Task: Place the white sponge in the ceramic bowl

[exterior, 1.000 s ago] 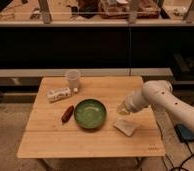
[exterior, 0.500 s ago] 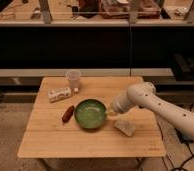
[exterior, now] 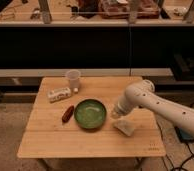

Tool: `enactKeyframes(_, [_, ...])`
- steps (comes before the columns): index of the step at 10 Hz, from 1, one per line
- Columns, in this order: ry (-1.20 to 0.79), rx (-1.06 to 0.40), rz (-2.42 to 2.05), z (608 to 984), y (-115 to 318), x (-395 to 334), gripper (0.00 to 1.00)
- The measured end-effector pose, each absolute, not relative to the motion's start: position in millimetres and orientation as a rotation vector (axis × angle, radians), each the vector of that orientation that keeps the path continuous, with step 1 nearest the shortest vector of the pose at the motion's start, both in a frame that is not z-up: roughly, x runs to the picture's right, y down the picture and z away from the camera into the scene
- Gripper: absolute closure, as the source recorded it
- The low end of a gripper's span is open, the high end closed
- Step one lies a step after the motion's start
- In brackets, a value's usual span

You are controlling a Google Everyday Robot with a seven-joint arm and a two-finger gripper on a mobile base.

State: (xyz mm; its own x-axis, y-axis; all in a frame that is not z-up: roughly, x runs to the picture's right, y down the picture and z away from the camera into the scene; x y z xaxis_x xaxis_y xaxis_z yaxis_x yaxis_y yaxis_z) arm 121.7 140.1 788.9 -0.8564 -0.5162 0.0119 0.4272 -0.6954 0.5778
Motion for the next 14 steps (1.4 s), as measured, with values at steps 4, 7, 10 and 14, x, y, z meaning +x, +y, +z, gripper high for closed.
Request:
enactKeyframes(4, [-0.811,0.040,-2.449,796,152,155,0.20])
enactKeyframes(7, [-0.821,-0.009,-2.419,793,156,173,0.20])
enactKeyframes(10, [-0.911,0.029,-2.371,814,183,175,0.20])
enactKeyframes(14, [-0.922,0.139,-2.355,842,208,183,0.20])
